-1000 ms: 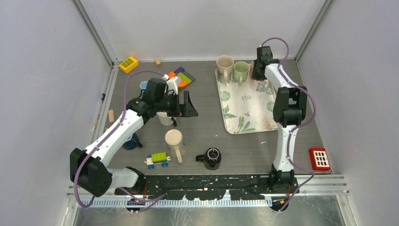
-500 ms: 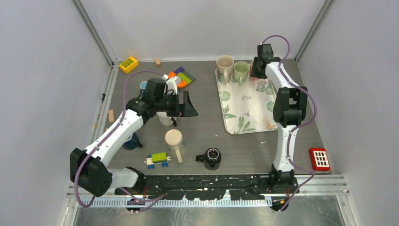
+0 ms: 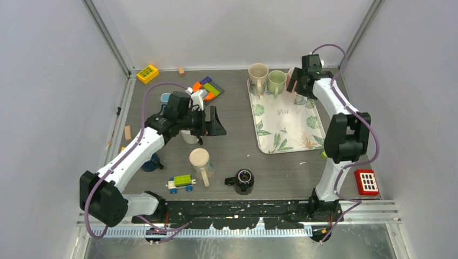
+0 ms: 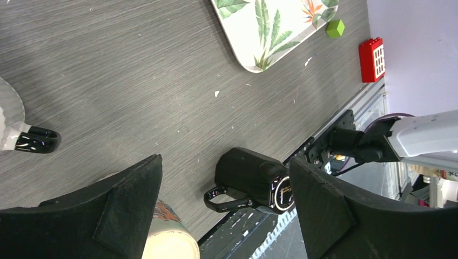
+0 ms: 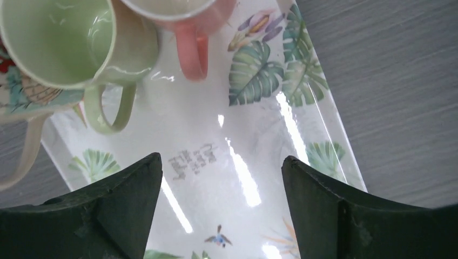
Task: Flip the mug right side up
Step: Place the cup on the tray, then turn over the cup at the center of the board.
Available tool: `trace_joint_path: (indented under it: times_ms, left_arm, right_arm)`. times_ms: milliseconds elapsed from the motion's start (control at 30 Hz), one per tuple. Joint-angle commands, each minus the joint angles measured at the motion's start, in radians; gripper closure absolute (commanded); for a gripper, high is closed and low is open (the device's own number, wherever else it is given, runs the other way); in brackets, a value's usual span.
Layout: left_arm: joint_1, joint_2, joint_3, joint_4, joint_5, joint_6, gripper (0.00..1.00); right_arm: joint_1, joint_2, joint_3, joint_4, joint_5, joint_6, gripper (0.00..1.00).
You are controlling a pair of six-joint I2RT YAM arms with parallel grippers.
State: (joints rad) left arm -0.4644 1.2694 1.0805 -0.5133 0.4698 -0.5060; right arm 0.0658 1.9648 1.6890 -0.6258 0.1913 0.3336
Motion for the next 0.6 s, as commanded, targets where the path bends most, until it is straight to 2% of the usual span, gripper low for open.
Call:
trace_joint_path:
  times_ms: [0,267,567]
  left_arm:
    - [-0.065,-0.045,-0.001,0.006,-0.074,0.043,0.11]
    - [-0.339,-0.054,0.019,-0.053,-0.290,0.139,0.11]
    - [-0.631,-0.004,0.047,-0.144,-0.461,0.186,0.08]
  right_arm:
    - [0.044,-0.165,-0.094,0.025,0.028,0.078,0.11]
    - [0.135,-0.300,-0.234,0.038,0.024,0.148,0.00]
    - [0.144,-0.419,-0.359,0.058,-0.001,0.160,0.00]
